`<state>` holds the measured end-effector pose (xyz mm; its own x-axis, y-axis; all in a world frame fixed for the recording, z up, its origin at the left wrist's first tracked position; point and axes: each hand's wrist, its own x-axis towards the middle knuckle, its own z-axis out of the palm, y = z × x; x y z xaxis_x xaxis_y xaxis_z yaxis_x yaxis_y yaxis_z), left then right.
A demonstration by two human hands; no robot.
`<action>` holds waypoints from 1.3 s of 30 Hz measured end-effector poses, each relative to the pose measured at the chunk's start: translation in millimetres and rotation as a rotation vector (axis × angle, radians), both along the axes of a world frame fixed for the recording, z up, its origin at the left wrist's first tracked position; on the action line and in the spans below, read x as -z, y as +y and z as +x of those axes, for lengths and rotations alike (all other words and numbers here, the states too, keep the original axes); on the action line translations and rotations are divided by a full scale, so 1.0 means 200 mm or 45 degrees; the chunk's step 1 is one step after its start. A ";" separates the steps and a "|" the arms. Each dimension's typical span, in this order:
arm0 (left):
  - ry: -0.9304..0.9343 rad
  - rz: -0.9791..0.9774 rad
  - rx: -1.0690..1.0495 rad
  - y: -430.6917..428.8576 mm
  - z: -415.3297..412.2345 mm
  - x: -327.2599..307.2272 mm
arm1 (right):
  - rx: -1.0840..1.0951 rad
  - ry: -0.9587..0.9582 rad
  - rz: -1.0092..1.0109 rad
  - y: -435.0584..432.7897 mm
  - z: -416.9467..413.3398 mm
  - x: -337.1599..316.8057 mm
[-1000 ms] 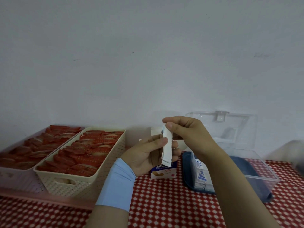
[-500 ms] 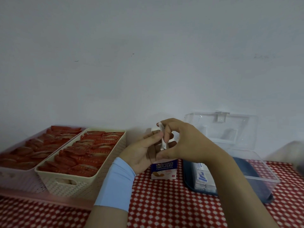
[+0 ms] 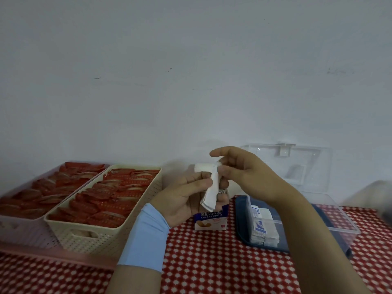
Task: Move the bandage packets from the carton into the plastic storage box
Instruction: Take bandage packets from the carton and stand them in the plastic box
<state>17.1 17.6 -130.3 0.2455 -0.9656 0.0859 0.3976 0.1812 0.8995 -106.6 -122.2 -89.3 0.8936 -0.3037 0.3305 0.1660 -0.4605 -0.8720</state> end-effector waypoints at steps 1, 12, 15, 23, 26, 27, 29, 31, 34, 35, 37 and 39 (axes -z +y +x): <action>-0.023 0.011 0.037 0.00 0.01 0.01 | -0.010 0.051 -0.020 -0.01 -0.01 0.00; -0.223 0.137 0.065 0.04 0.02 0.00 | 0.053 0.045 0.006 -0.06 -0.06 -0.03; -0.238 0.155 0.039 0.05 0.01 -0.01 | 0.055 0.024 0.028 -0.07 -0.05 -0.03; -0.215 0.176 0.079 0.03 0.00 -0.01 | -0.019 0.159 -0.025 -0.08 -0.07 -0.02; -0.366 0.251 -0.082 0.00 -0.01 -0.04 | 0.035 0.139 -0.057 -0.08 -0.07 -0.02; -0.476 0.293 -0.190 -0.02 -0.01 -0.06 | 0.046 0.136 -0.076 -0.08 -0.07 -0.02; -0.623 0.330 -0.318 -0.04 -0.02 -0.09 | 0.043 0.126 -0.110 -0.08 -0.08 -0.02; -0.507 0.276 -0.242 -0.05 -0.08 -0.12 | 0.003 0.120 -0.149 -0.07 -0.12 -0.04; -0.155 0.179 -0.066 -0.07 -0.20 -0.14 | 0.000 0.119 -0.168 -0.08 -0.20 -0.09; -0.067 0.148 -0.040 -0.08 -0.23 -0.14 | 0.022 0.123 -0.156 -0.08 -0.23 -0.10; 0.059 0.097 -0.045 -0.13 -0.31 -0.12 | 0.122 0.133 -0.194 -0.09 -0.30 -0.11; 0.132 0.075 -0.147 -0.17 -0.35 -0.09 | 0.254 0.138 -0.307 -0.10 -0.33 -0.09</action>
